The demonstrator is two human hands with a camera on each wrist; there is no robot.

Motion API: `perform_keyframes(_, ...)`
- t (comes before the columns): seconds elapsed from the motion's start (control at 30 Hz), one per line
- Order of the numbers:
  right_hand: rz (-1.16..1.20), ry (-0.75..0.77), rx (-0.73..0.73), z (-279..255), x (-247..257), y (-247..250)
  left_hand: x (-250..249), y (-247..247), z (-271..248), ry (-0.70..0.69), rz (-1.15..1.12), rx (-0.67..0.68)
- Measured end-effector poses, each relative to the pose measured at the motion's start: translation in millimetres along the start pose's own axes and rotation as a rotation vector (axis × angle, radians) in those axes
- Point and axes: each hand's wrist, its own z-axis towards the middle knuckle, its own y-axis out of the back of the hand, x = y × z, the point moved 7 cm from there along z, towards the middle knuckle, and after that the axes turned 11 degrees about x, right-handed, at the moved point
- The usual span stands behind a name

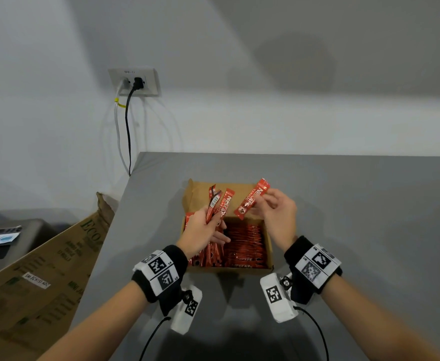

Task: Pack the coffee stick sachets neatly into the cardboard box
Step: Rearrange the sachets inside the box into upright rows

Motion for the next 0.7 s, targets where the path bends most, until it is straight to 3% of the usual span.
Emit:
perform_keyframes(0.17, -0.180, 0.015, 0.167, -10.0, 4.4, -3.8, 1.3, 8.8, 3.3, 0.021, 0.156, -0.004)
perform_keyframes(0.33, -0.089, -0.038, 0.244, -18.2, -10.0, -3.1, -0.7, 9.7, 1.9, 0.015, 0.249, -0.039)
perform_keyframes(0.47, -0.290, -0.045, 0.390, -22.2, -16.3, -9.4, -2.6, 3.3, 6.0, 0.024, 0.384, -0.023)
perform_keyframes(0.7, -0.464, -0.107, 0.608, -30.2, -19.6, -11.8, 10.5, -2.4, 3.9, 0.135, 0.685, 0.143)
